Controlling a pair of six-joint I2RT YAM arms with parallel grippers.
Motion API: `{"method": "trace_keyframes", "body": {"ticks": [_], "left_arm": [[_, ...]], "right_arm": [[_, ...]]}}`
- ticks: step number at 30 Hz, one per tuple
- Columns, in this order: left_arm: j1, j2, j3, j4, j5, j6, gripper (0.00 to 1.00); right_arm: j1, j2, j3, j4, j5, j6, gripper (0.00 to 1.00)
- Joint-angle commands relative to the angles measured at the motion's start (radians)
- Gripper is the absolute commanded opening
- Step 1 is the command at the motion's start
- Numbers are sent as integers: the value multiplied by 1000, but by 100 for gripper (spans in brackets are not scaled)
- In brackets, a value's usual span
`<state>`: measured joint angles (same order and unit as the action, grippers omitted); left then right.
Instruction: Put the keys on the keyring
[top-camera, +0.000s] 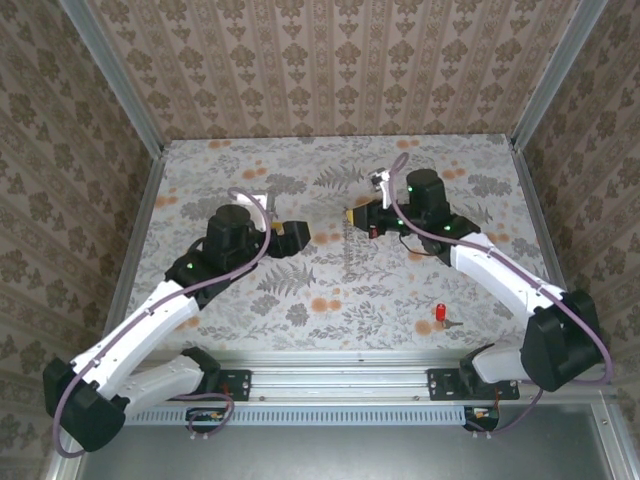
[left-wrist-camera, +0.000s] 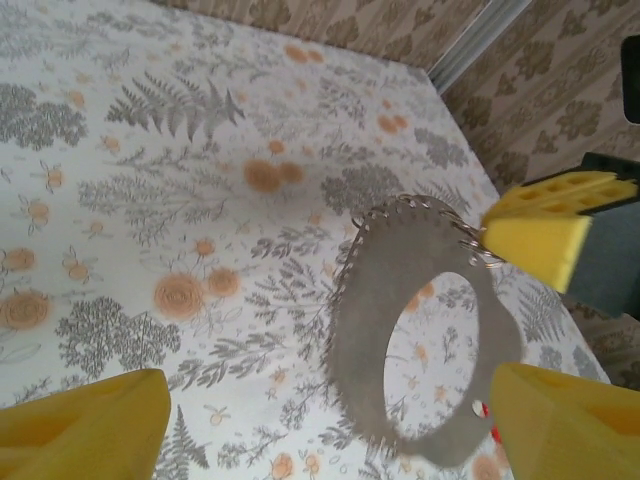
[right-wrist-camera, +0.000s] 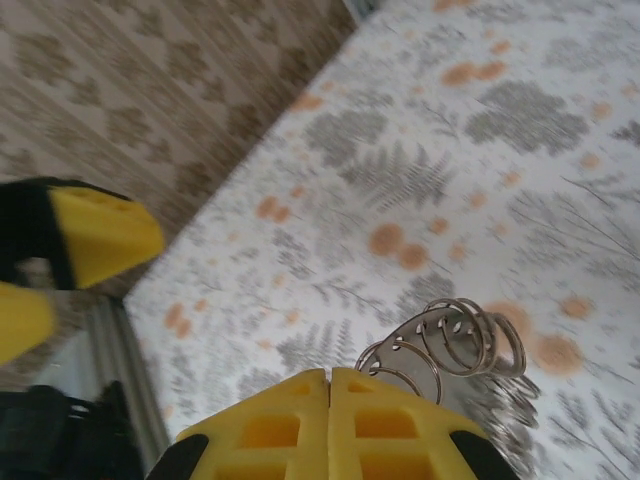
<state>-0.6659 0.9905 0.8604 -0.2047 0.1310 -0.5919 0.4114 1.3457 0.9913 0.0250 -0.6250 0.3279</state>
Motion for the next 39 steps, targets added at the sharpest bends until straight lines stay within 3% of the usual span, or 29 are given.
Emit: {"method": "trace_keyframes", "body": {"ticks": [1,4,9,12,16,21,26,31,39], "left_arm": [[3,5,46,48,8,-9,81],[2,25,76,87,45,-17,72],[-11,66,117,150,115,-22,40],[-27,96,127,203,174,-29,30],[-63,134,143,241,223,-25,33],[-85,147,134,262,202,-34,55],[-96,123,97,207,99,-34,59],[-107,96,57,134,-3,-23,61],[-103,37,13,70,-117,-2,62]], "right_arm": [[-17,-47,-23,214,-223,112,0],[-20,-48,-22,277,-299,184,0],[-20,-66,-31,317,-343,226,0],[-20,-72,-38,318,-324,232,0],[-21,-70,-51,343,-318,253,0],[-21,-79,-69,340,-298,239,0],[-20,-65,-69,225,-232,181,0],[-18,-36,-111,220,-155,169,0],[47,124,-134,413,-92,273,0]]}}
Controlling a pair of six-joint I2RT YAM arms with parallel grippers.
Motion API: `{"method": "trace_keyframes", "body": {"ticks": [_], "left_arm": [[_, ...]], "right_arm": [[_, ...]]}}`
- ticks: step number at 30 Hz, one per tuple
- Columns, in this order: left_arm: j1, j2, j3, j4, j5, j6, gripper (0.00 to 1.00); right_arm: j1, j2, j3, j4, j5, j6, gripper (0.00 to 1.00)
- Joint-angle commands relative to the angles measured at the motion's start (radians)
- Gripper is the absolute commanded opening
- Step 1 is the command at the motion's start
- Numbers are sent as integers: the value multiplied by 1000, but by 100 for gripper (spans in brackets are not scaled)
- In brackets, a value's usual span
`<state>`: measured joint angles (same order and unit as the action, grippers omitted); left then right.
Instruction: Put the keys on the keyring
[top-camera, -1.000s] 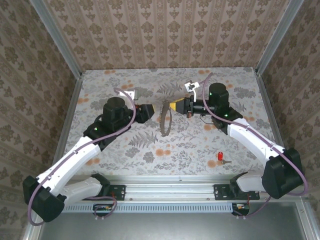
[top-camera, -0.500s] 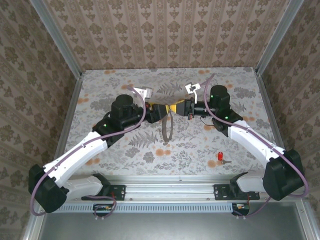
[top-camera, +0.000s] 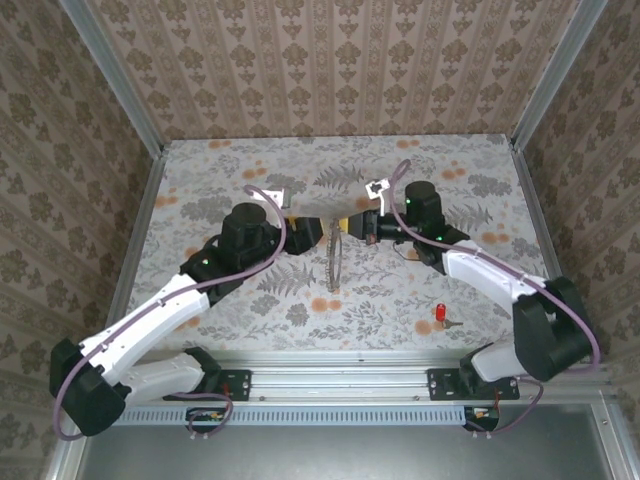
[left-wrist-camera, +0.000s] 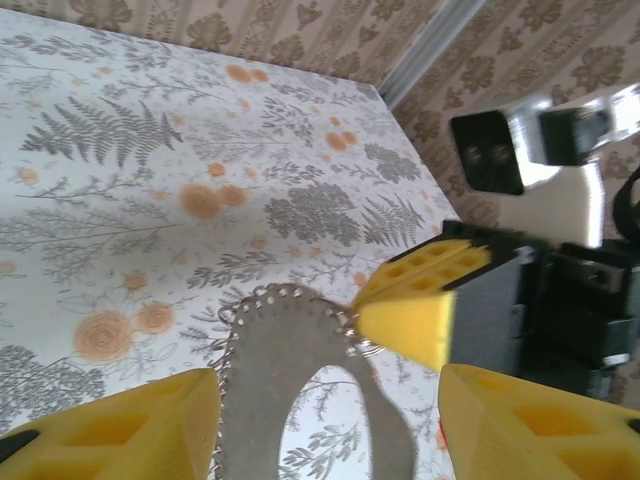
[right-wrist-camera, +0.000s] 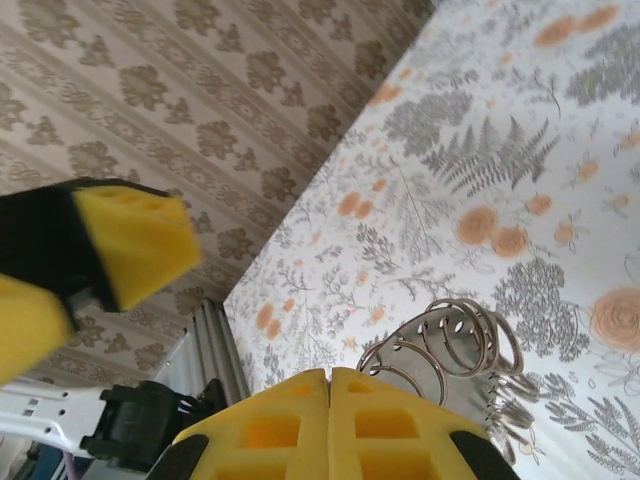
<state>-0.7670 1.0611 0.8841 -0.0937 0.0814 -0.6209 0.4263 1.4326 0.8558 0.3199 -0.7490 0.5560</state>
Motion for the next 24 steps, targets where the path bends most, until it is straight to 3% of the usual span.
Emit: {"method": "trace_keyframes", "body": {"ticks": [1,7,13,24], "left_arm": [[0,-39,-11,-55,-78,30,62],[11,-64,-24,-85,-95,36,63],[21,-53,-37,-71,-81,34,64],[22,6,-22,-30,-48,33,64]], "right_arm": [[46,55,9,138,35,56,0],[81,131,-14,198,92,82,0],[81,154,-121,133,221,19,0],[81,111,-228,2,329,-31,0]]}}
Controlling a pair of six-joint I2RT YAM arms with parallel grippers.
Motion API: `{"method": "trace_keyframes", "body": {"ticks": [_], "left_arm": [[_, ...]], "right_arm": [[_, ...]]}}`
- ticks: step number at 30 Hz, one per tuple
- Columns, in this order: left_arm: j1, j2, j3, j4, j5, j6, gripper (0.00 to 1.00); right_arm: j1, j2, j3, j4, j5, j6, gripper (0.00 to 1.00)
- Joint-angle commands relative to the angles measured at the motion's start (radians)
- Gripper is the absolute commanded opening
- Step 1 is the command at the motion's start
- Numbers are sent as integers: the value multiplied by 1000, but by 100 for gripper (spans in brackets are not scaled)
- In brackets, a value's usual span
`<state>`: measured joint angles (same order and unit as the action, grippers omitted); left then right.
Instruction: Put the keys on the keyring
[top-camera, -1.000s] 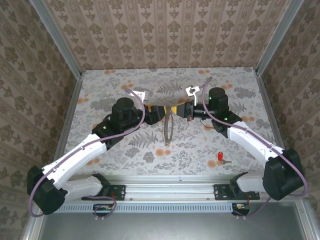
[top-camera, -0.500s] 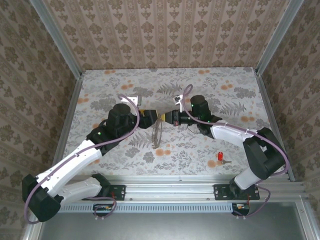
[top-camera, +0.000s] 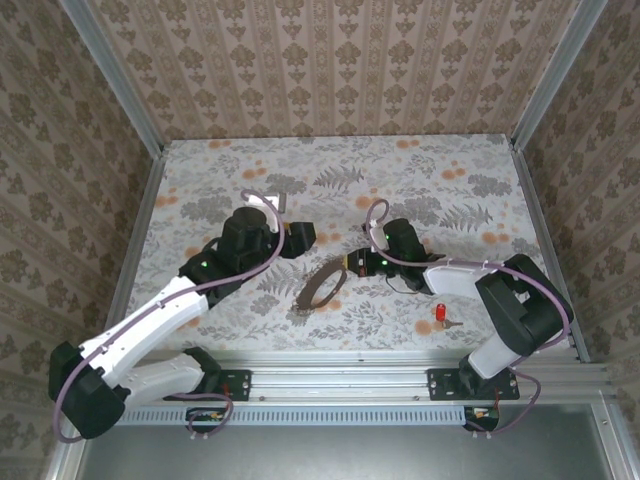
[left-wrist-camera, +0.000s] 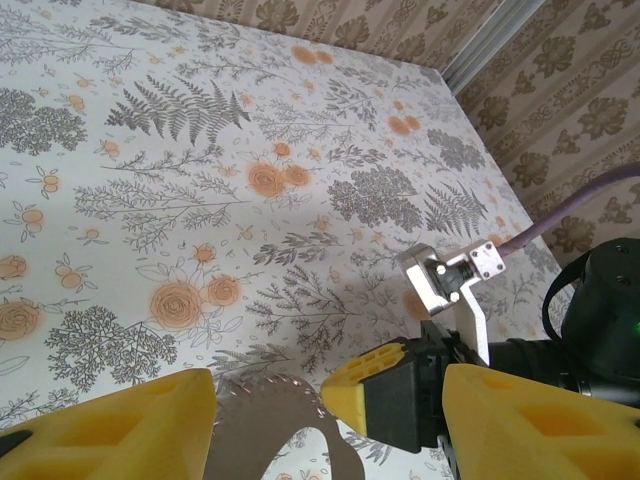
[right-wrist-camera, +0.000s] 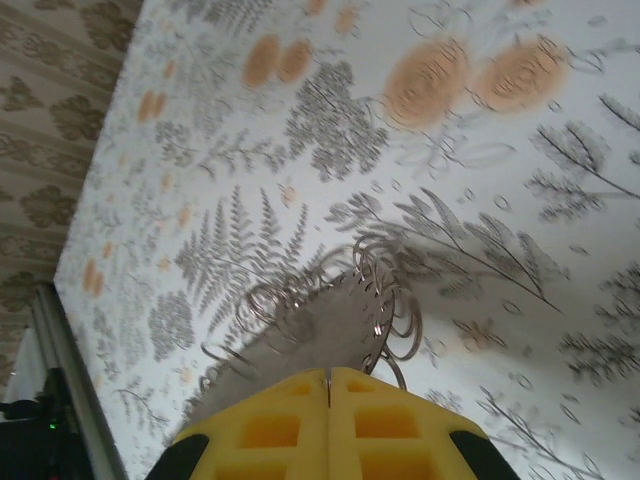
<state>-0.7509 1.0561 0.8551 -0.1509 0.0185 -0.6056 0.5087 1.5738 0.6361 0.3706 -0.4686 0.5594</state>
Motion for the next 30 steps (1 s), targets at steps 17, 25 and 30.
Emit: {"method": "trace_keyframes", "body": {"ticks": [17,25,30], "left_arm": [[6,69,13,63,35,21,65],[6,96,19,79,46,18,65],[5,98,19,82,46,17,65]], "right_arm": [[-1,30,-27,-128,115,-34,20],[-11,-86,-23,-229,160,-45,35],[-12,-135,-10,-341,187,-83,36]]}}
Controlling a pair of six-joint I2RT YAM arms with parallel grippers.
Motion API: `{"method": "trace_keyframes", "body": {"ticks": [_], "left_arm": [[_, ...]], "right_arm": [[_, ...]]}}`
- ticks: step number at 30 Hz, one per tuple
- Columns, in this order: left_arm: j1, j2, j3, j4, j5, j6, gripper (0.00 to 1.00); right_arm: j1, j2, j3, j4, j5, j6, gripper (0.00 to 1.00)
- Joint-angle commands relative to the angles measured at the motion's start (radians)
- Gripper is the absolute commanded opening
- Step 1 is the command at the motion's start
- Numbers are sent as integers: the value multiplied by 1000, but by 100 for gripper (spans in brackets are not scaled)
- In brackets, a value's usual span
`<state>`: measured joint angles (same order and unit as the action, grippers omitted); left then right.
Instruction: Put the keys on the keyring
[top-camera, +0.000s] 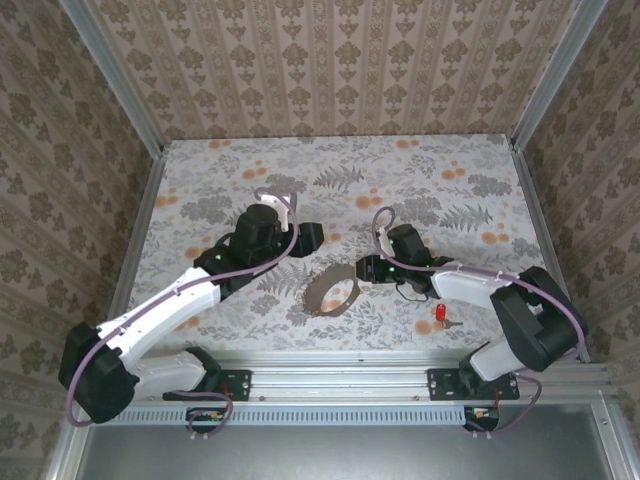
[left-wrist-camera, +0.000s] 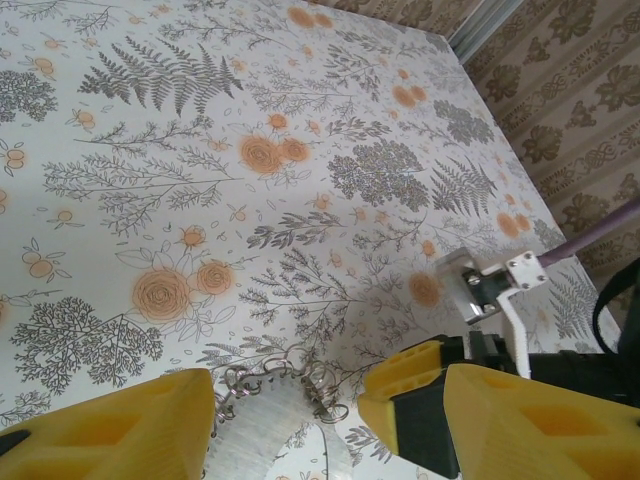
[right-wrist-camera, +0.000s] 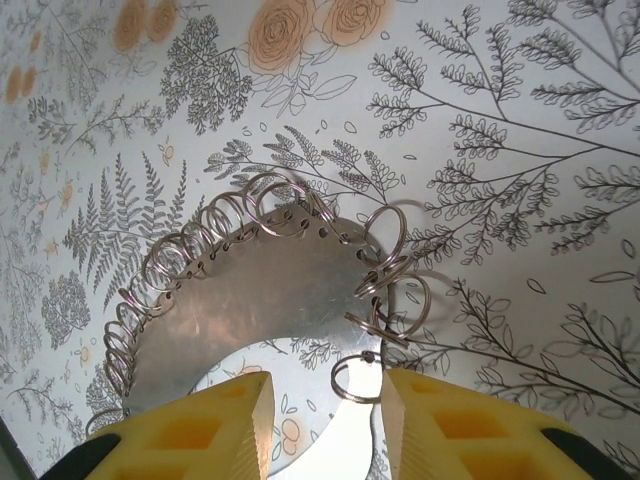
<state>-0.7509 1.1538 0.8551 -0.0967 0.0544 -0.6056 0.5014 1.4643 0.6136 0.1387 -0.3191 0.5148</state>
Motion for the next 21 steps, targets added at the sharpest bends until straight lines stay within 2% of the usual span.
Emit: {"method": "trace_keyframes", "body": {"ticks": [1,6,21], "left_arm": [[4,0,19,27,10,17,65],[6,3,21,22,7,18,65],[5,11,24,17,10,20,66]], "right_arm": [[-4,-23,17,-129,40,-40,36],[-2,-9,26,-164,34,-45,38],[11,130,97,-93,-18,-58,42]]}}
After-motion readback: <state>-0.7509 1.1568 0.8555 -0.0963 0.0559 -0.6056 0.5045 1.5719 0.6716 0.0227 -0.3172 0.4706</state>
